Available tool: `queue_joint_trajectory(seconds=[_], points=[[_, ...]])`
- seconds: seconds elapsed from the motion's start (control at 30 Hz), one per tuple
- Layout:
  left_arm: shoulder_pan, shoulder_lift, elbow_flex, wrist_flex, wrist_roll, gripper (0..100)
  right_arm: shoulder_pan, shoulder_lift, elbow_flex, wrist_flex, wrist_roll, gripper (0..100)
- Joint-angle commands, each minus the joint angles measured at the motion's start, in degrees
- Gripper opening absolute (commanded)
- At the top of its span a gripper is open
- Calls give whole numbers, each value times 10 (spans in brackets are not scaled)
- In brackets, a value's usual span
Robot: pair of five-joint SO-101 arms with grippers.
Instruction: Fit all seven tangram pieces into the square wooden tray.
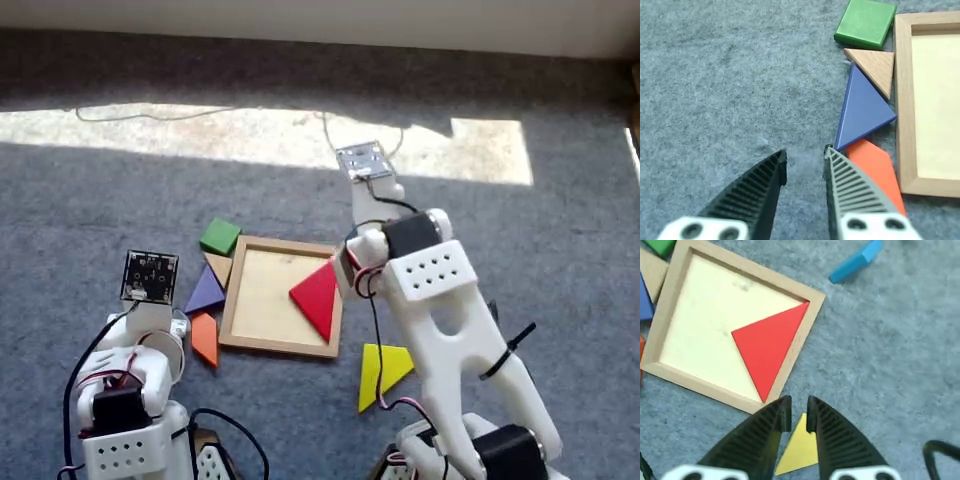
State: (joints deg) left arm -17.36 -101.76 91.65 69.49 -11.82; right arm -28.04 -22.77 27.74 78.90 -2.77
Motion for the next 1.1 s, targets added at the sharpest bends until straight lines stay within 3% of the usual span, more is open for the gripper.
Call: queue_joint_trajectory(seconds=[0.0,0.1,0.3,0.73,0.9,1.07], points=[[-5,-7,-24,-1,-4,137,9,-48,58,5,-133,85],[-5,-7,-24,-1,-4,137,5,-51,115,0,-259,187],[-5,-7,-24,-1,-4,137,-4,-4,174,0,-338,427],[-5,-7,-24,-1,-4,137,-56,222,60,-1,-448,436],[-7,-7,-24,-1,-4,137,-37,268,31,-35,-440,436],[-7,-7,-24,-1,-4,137,-15,268,27,-43,-354,436]])
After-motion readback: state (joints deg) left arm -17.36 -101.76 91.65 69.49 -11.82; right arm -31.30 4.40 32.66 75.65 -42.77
